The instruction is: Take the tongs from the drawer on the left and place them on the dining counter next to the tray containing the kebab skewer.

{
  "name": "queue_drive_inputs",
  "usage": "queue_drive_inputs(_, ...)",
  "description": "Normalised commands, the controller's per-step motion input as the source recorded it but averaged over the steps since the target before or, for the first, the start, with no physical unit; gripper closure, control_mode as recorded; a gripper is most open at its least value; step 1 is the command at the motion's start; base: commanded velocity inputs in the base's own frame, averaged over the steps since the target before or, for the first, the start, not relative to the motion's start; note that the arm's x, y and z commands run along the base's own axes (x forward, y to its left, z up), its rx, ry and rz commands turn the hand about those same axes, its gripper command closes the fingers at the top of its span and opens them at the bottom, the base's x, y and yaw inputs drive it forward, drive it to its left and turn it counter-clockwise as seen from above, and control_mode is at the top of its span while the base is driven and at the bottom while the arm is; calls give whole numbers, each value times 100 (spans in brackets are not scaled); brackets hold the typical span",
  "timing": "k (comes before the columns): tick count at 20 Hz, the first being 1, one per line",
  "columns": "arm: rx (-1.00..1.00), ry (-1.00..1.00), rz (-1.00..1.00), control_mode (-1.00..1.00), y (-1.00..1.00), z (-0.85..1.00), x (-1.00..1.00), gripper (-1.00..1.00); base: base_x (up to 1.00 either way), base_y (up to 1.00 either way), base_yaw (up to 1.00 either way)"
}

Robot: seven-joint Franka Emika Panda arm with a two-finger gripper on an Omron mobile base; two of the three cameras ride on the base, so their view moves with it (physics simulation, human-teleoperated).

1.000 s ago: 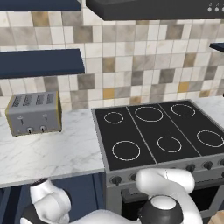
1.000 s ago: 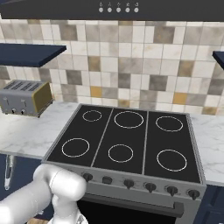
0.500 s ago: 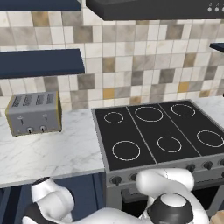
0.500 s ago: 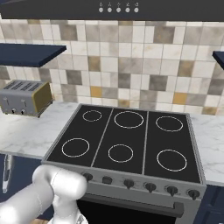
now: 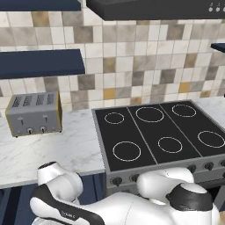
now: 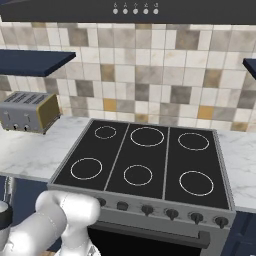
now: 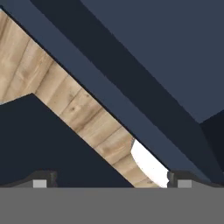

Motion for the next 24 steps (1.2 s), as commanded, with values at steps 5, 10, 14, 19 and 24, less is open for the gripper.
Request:
queue_drive_inputs(5,-14,-14,-16,-100,-19,37,0,-100,0,0,0)
queue_drive_inputs(10,-9,-13,-8,-100,-15,24,7,-100,0,0,0)
queue_drive_inputs(14,-1,-11,-6,-100,-16,34,7,-100,0,0,0)
queue_drive_inputs(19,-2,-18,-6,-100,-13,15,14,-100,0,0,0)
queue_drive_inputs(24,0,-15,-1,-100,-20,0,24,-100,0,0,0)
